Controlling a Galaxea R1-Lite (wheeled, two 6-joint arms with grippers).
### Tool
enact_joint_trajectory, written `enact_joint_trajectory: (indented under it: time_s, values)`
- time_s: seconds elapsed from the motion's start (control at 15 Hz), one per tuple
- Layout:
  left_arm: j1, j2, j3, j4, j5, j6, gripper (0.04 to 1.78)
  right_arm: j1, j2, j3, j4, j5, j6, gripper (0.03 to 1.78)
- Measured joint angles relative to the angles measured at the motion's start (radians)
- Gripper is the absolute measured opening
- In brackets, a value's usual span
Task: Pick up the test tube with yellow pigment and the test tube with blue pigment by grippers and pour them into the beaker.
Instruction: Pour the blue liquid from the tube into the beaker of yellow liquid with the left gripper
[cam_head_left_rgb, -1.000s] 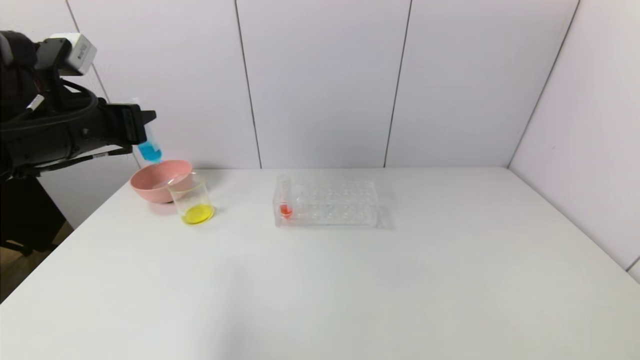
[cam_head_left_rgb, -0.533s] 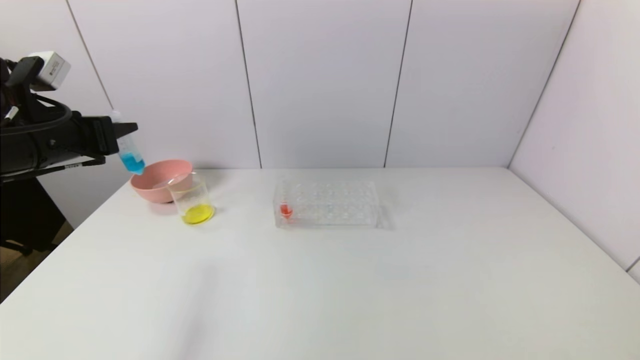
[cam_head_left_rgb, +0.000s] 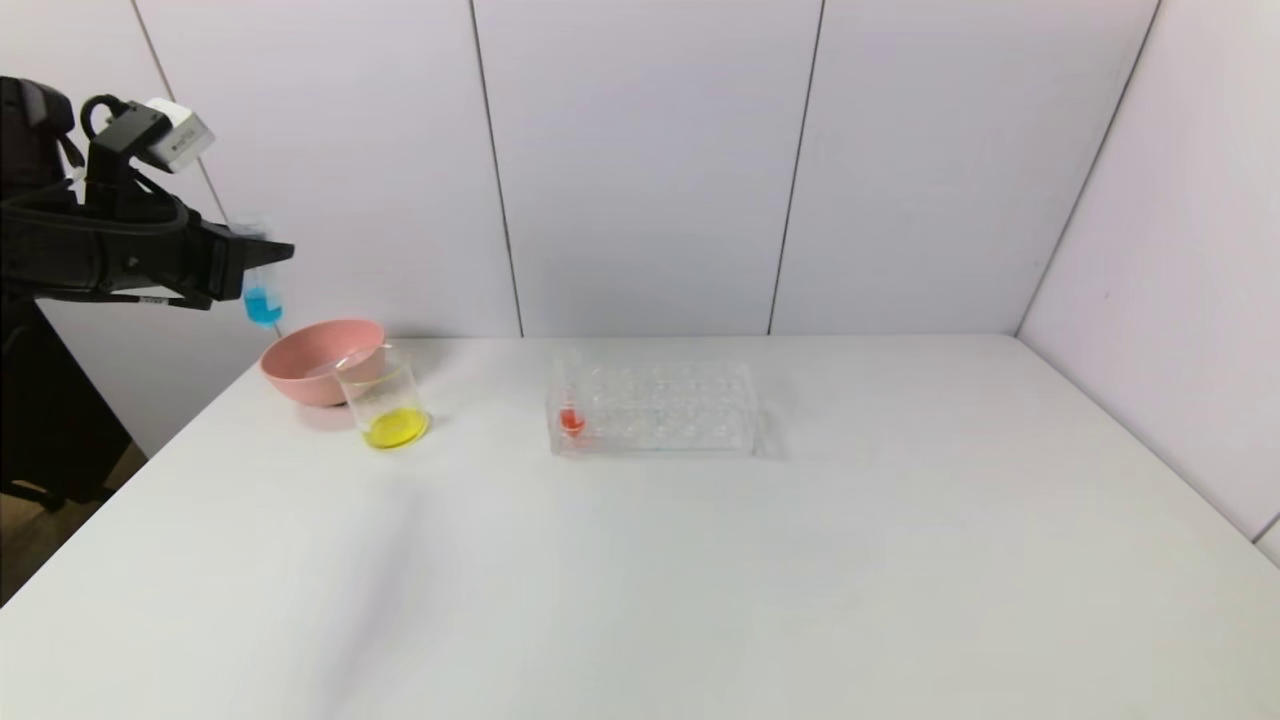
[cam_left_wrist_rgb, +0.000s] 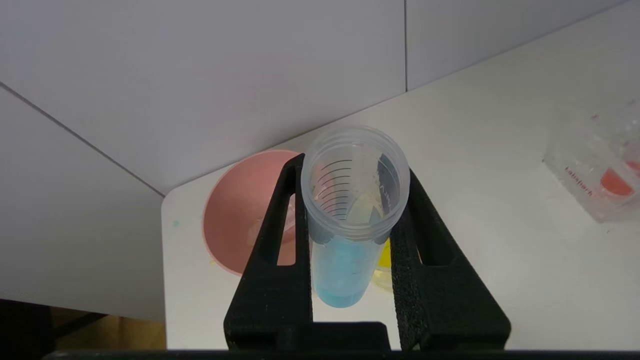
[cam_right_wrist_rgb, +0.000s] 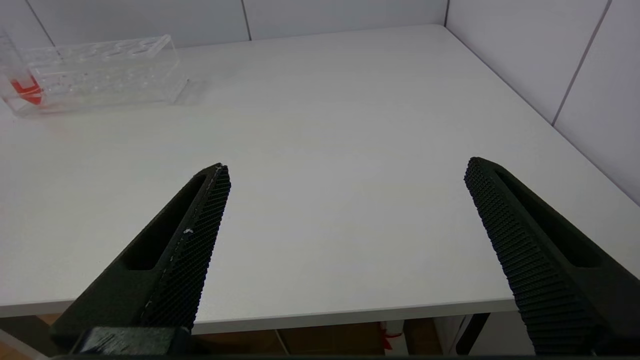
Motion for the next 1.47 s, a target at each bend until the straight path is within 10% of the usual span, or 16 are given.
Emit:
enact_joint_trajectory:
  time_s: [0.6, 1.47]
  values:
    - [0.024, 0.274, -0.557, 0.728, -0.007, 0.550, 0.46, 0.000, 0.000, 0.000, 0.000, 0.000, 0.000, 1.71]
    - [0.022, 0.379, -0.586, 0.657, -0.008, 1.036, 0.46, 0.000, 0.000, 0.000, 0.000, 0.000, 0.000, 1.71]
